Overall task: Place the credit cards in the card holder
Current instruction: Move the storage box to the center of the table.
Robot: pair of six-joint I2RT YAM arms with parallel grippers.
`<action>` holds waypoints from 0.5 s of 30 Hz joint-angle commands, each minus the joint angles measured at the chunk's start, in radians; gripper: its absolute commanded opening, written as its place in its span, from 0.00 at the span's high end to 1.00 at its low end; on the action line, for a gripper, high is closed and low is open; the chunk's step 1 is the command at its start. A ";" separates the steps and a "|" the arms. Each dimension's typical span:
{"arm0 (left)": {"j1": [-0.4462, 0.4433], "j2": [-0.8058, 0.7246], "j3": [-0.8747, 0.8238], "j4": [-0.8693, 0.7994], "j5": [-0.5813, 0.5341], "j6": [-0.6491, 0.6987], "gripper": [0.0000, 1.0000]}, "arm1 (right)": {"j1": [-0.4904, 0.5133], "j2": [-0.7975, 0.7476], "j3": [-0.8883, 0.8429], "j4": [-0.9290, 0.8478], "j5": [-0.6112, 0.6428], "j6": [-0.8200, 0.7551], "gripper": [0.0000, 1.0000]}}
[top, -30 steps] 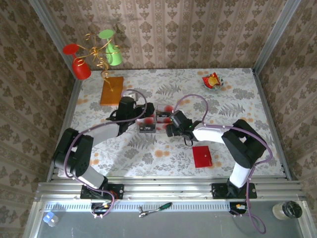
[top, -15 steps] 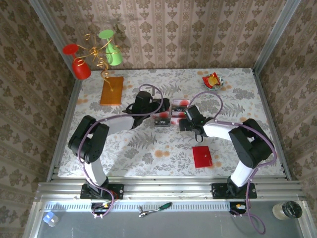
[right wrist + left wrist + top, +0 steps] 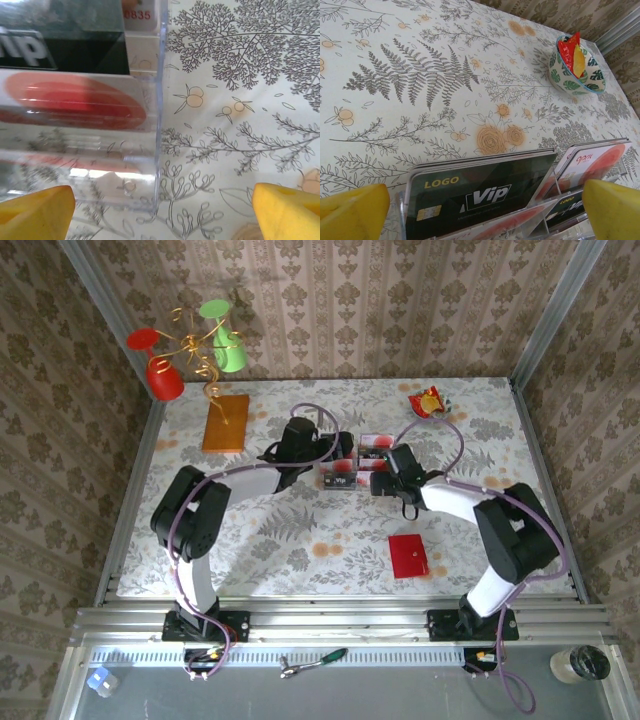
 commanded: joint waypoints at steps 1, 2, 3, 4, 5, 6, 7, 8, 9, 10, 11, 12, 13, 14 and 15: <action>0.038 -0.069 -0.034 0.031 0.019 0.004 0.00 | -0.001 -0.112 -0.057 -0.026 -0.025 0.010 0.05; 0.048 -0.085 -0.045 0.035 0.023 0.005 0.00 | 0.000 -0.138 -0.073 -0.025 -0.027 0.017 0.04; 0.059 -0.103 -0.056 0.038 0.030 0.004 0.00 | -0.001 -0.166 -0.087 -0.031 -0.027 0.030 0.03; 0.071 -0.122 -0.064 0.037 0.035 0.006 0.00 | -0.001 -0.196 -0.099 -0.040 -0.028 0.038 0.01; 0.080 -0.139 -0.074 0.036 0.038 0.009 0.00 | -0.001 -0.219 -0.107 -0.049 -0.028 0.045 0.00; 0.089 -0.162 -0.084 0.032 0.040 0.012 0.00 | -0.001 -0.258 -0.116 -0.063 -0.023 0.056 0.00; 0.100 -0.185 -0.092 0.024 0.046 0.014 0.00 | -0.001 -0.289 -0.124 -0.081 -0.009 0.067 0.00; 0.109 -0.205 -0.100 0.016 0.049 0.018 0.00 | -0.002 -0.309 -0.130 -0.101 0.003 0.076 0.00; 0.117 -0.229 -0.108 0.002 0.049 0.021 0.00 | -0.003 -0.336 -0.135 -0.122 0.016 0.087 0.00; 0.126 -0.255 -0.115 -0.012 0.049 0.024 0.00 | -0.002 -0.364 -0.138 -0.144 0.027 0.099 0.00; 0.133 -0.275 -0.122 -0.023 0.050 0.027 0.00 | -0.003 -0.388 -0.141 -0.165 0.033 0.112 0.00; 0.140 -0.302 -0.134 -0.031 0.050 0.030 0.00 | -0.002 -0.413 -0.143 -0.193 0.047 0.135 0.00; 0.145 -0.330 -0.144 -0.050 0.047 0.031 0.00 | -0.004 -0.435 -0.144 -0.220 0.050 0.156 0.00; 0.149 -0.352 -0.153 -0.065 0.045 0.032 0.00 | -0.004 -0.453 -0.143 -0.241 0.050 0.173 0.00; 0.151 -0.376 -0.162 -0.086 0.045 0.030 0.00 | -0.004 -0.473 -0.146 -0.268 0.048 0.193 0.00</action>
